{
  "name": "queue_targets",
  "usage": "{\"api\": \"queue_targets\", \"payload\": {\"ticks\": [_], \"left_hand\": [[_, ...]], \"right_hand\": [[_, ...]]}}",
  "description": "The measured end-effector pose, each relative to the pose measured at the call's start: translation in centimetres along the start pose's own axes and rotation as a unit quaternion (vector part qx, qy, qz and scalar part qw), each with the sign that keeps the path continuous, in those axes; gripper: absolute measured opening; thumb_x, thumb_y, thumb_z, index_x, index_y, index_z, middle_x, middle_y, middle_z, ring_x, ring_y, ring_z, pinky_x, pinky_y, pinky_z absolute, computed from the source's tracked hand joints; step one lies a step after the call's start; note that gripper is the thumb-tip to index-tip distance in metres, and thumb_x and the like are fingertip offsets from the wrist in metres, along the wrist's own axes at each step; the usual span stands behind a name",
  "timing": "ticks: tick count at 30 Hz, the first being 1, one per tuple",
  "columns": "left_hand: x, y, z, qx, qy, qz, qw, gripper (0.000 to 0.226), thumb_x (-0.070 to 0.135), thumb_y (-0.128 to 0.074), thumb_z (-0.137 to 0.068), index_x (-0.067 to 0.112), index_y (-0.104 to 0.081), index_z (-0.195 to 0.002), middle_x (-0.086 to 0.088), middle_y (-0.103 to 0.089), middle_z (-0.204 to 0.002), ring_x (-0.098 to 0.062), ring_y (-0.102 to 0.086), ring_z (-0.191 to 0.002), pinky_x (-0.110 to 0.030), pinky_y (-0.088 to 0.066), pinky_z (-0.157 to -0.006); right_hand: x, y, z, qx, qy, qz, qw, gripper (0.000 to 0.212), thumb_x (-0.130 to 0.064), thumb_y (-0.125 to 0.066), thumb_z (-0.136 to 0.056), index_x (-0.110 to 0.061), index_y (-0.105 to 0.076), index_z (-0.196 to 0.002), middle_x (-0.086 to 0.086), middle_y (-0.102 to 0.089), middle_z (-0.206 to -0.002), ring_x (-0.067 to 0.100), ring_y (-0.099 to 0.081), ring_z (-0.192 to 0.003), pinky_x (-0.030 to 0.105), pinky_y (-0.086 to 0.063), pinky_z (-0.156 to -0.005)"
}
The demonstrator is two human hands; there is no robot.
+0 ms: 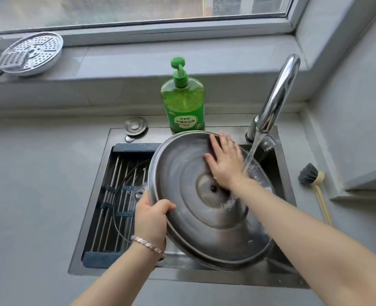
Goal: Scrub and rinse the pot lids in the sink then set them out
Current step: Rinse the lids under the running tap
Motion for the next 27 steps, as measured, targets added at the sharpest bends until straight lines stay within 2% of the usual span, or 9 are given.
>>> {"api": "queue_targets", "payload": {"ticks": [3,5,10,13,15,17,20,23,27], "left_hand": [[0.6,1.0,-0.5,0.02,-0.02,-0.016,0.999,0.036,-0.02,-0.042,-0.072,0.012,-0.057,-0.069,-0.009,-0.055,-0.068,-0.027,-0.05,-0.072,-0.041,-0.044,-0.068],[0.9,0.7,-0.7,0.009,-0.027,-0.024,0.999,0.034,-0.017,-0.045,-0.07,0.013,-0.058,-0.066,-0.009,-0.055,-0.067,-0.026,-0.048,-0.07,-0.04,-0.042,-0.065],[0.1,-1.0,-0.2,-0.026,-0.012,-0.072,0.997,0.03,-0.018,-0.044,-0.071,0.009,-0.057,-0.071,-0.008,-0.053,-0.065,-0.025,-0.046,-0.067,-0.035,-0.04,-0.063],[-1.4,-2.2,-0.9,-0.065,0.042,-0.099,0.992,0.028,-0.016,-0.041,-0.072,0.007,-0.055,-0.077,-0.012,-0.051,-0.069,-0.025,-0.047,-0.065,-0.034,-0.041,-0.061],[-3.4,-2.4,-1.8,-0.076,0.1,-0.116,0.985,0.023,-0.014,-0.04,-0.073,0.006,-0.05,-0.077,-0.013,-0.047,-0.067,-0.024,-0.046,-0.059,-0.033,-0.041,-0.057],[-5.4,-2.5,-2.8,-0.083,0.147,-0.147,0.975,0.018,-0.012,-0.041,-0.074,0.005,-0.044,-0.08,-0.012,-0.044,-0.065,-0.023,-0.046,-0.052,-0.029,-0.042,-0.052],[-8.1,-2.6,-3.6,-0.101,0.182,-0.223,0.952,0.017,-0.012,-0.044,-0.082,0.0,-0.043,-0.095,-0.016,-0.048,-0.071,-0.026,-0.051,-0.055,-0.034,-0.048,-0.049],[-10.4,-3.3,-2.3,-0.137,0.227,-0.294,0.919,0.013,-0.007,-0.048,-0.089,-0.003,-0.044,-0.101,-0.02,-0.056,-0.079,-0.031,-0.057,-0.064,-0.048,-0.054,-0.051],[-10.9,-5.1,-0.2,-0.211,0.18,-0.48,0.832,0.004,0.003,-0.053,-0.09,0.001,-0.05,-0.087,-0.013,-0.057,-0.079,-0.023,-0.06,-0.066,-0.036,-0.058,-0.063]], "right_hand": [[4.0,-0.8,2.2,-0.036,-0.051,0.049,0.997,0.064,-0.054,-0.013,-0.094,-0.024,-0.004,-0.15,0.006,0.003,-0.158,0.019,0.004,-0.145,0.036,0.0,-0.117],[5.3,-0.7,4.3,-0.032,-0.07,0.005,0.997,0.06,-0.046,-0.027,-0.098,-0.023,-0.01,-0.15,0.005,-0.002,-0.158,0.02,-0.002,-0.145,0.037,-0.011,-0.117],[10.2,-1.5,9.5,-0.085,-0.236,-0.122,0.96,0.066,-0.045,-0.044,-0.093,-0.014,-0.022,-0.146,0.014,-0.036,-0.145,0.032,-0.04,-0.128,0.038,-0.036,-0.099],[13.7,-2.8,12.2,-0.156,-0.34,-0.202,0.905,0.042,-0.041,-0.052,-0.09,-0.007,-0.057,-0.113,0.015,-0.062,-0.108,0.033,-0.058,-0.1,0.033,-0.044,-0.08],[15.1,-2.6,14.0,-0.175,-0.379,-0.246,0.875,0.034,-0.04,-0.06,-0.085,-0.008,-0.055,-0.077,0.011,-0.058,-0.075,0.027,-0.057,-0.073,0.029,-0.042,-0.063],[16.2,-1.7,15.7,-0.186,-0.404,-0.261,0.857,0.033,-0.035,-0.065,-0.083,-0.006,-0.053,-0.072,0.009,-0.057,-0.068,0.022,-0.056,-0.064,0.026,-0.043,-0.055],[17.0,0.8,17.3,-0.182,-0.425,-0.282,0.841,0.027,-0.028,-0.07,-0.082,-0.005,-0.056,-0.078,0.01,-0.063,-0.076,0.022,-0.06,-0.067,0.028,-0.048,-0.058],[17.0,4.5,17.5,-0.16,-0.419,-0.255,0.857,0.025,-0.019,-0.07,-0.082,-0.007,-0.052,-0.071,0.009,-0.058,-0.067,0.018,-0.055,-0.056,0.022,-0.043,-0.046],[15.5,9.6,15.9,-0.116,-0.388,-0.201,0.892,0.014,-0.01,-0.065,-0.083,-0.002,-0.054,-0.082,0.012,-0.055,-0.069,0.018,-0.05,-0.054,0.019,-0.038,-0.041]]}}
Point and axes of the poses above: each hand's wrist, its own z-axis away from the middle knuckle, its own y-axis out of the back of the hand, x = y × z, the point moved 9 cm from there along -z, towards the middle knuckle
